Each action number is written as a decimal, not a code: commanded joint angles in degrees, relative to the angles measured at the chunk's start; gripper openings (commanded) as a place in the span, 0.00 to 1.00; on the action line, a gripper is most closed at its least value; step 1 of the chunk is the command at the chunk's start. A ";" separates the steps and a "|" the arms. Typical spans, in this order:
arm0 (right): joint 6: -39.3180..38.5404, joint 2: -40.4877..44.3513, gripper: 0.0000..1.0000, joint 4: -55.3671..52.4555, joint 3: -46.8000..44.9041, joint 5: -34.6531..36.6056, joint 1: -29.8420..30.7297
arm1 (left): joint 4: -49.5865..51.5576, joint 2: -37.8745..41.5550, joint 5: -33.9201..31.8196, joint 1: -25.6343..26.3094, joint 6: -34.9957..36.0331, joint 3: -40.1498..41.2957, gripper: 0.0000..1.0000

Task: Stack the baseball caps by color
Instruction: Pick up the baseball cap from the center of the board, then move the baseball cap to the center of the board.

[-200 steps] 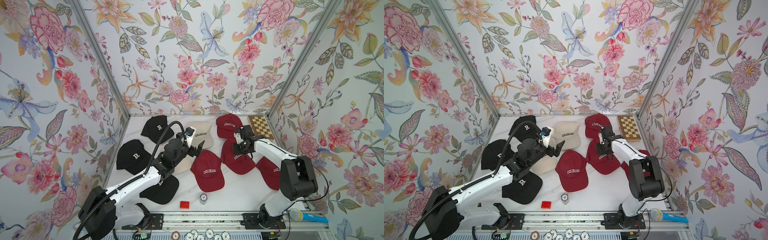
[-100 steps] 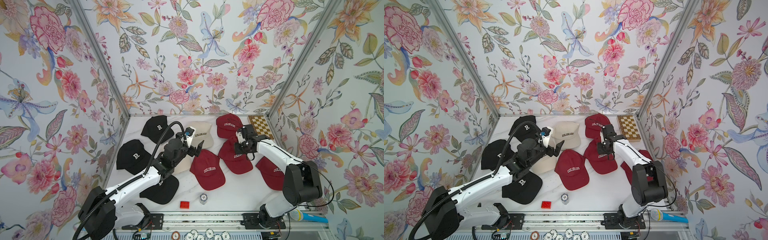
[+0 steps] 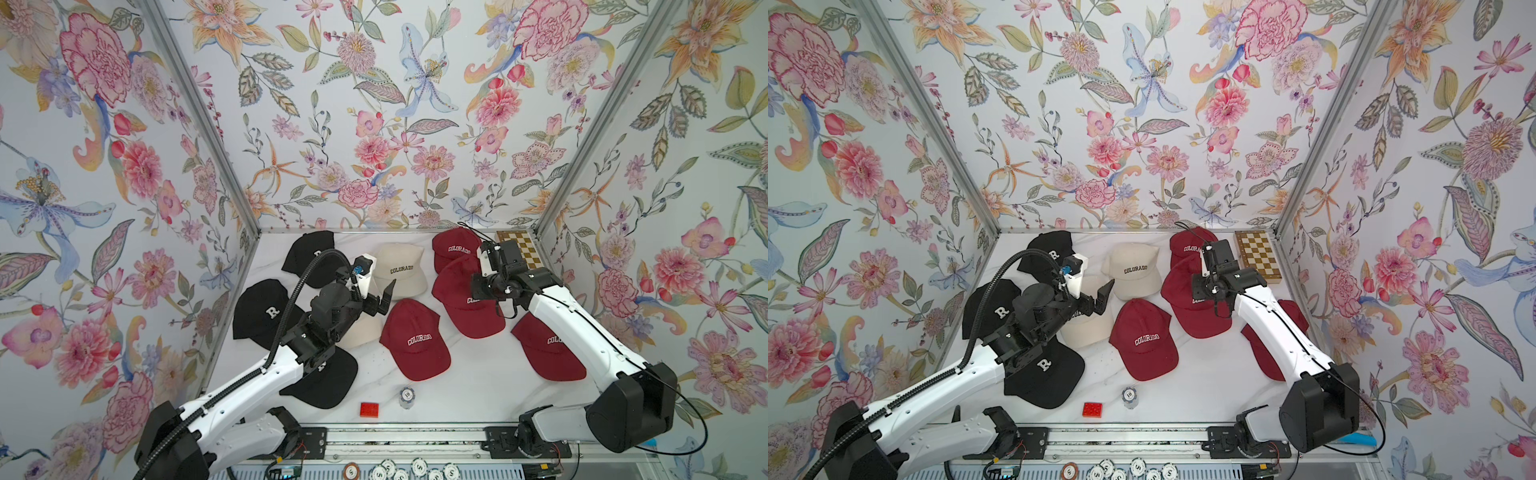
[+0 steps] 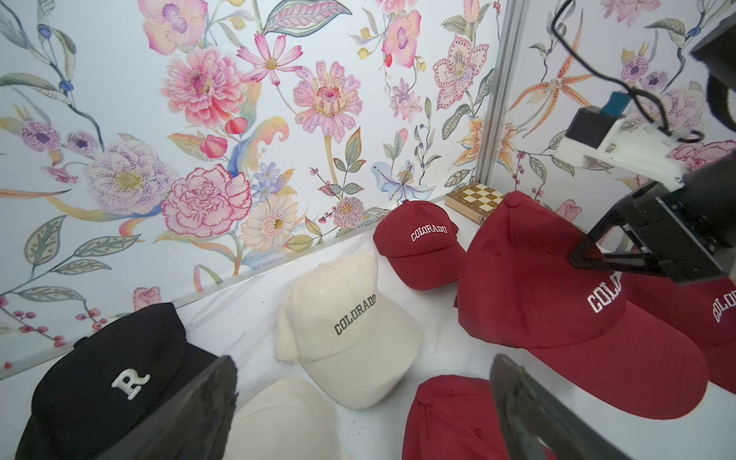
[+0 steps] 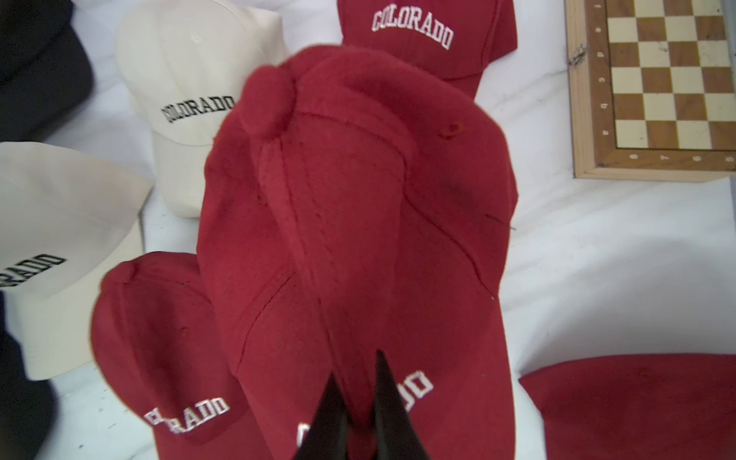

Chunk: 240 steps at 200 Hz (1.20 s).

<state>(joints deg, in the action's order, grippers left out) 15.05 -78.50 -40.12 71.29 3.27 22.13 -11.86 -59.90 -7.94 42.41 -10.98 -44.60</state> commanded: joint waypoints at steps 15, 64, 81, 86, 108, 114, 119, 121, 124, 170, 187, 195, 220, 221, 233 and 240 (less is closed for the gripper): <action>6.85 2.16 0.12 -2.53 3.42 0.66 6.87 | 11.43 8.58 -6.74 0.48 -5.88 0.08 1.00; 10.99 4.84 0.13 -6.56 4.29 2.63 16.41 | 18.59 18.93 -12.86 0.47 -6.64 2.02 1.00; 13.20 5.87 0.13 -8.94 4.69 6.03 20.14 | 18.52 21.76 -13.22 0.44 -6.11 4.36 1.00; 13.89 6.09 0.14 -9.87 4.79 7.09 21.68 | 18.25 22.47 -13.18 0.52 -6.07 5.31 1.00; 17.41 6.25 0.14 -12.85 4.94 9.77 25.59 | 17.44 24.12 -10.11 0.39 -6.42 7.67 1.00; 18.00 6.05 0.14 -13.01 4.63 9.99 26.89 | 17.57 24.21 -9.14 0.40 -6.55 7.73 1.00; 18.45 5.91 0.14 -13.21 4.40 10.28 27.89 | 17.88 24.28 -8.60 0.39 -6.80 7.85 1.00; 18.53 5.71 0.14 -13.21 4.30 10.36 28.06 | 17.96 24.34 -8.47 0.39 -6.91 7.86 1.00; 18.73 5.32 0.14 -13.52 4.15 10.73 28.71 | 18.00 24.45 -8.24 0.46 -7.14 7.95 1.00; 19.58 -2.41 0.14 -16.48 5.53 14.90 33.05 | 18.21 30.20 -7.57 0.43 -7.30 10.48 1.00; 20.25 -5.28 0.14 -16.49 6.55 15.49 33.10 | 19.54 32.54 -8.14 0.38 -7.21 10.76 1.00; 20.66 -6.24 0.14 -16.53 6.92 15.83 33.16 | 20.34 33.49 -8.71 0.39 -7.44 10.90 1.00; 21.81 -8.65 0.14 -16.48 8.09 16.79 33.14 | 21.30 35.83 -9.32 0.39 -7.48 11.70 1.00; 21.81 -8.65 0.14 -16.48 8.09 16.79 33.14 | 21.37 35.87 -9.26 0.39 -7.52 11.72 0.99; 21.95 -9.53 0.14 -16.49 8.71 16.71 33.08 | 21.43 36.19 -9.32 0.38 -7.47 11.90 1.00; 21.95 -10.11 0.14 -16.53 9.07 16.56 33.14 | 21.59 36.22 -9.31 0.39 -7.47 11.91 1.00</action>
<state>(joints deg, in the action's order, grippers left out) 35.27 -87.22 -55.29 77.32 17.67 55.11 7.53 -24.51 -16.78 42.39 -17.89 -33.85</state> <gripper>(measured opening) 0.139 0.996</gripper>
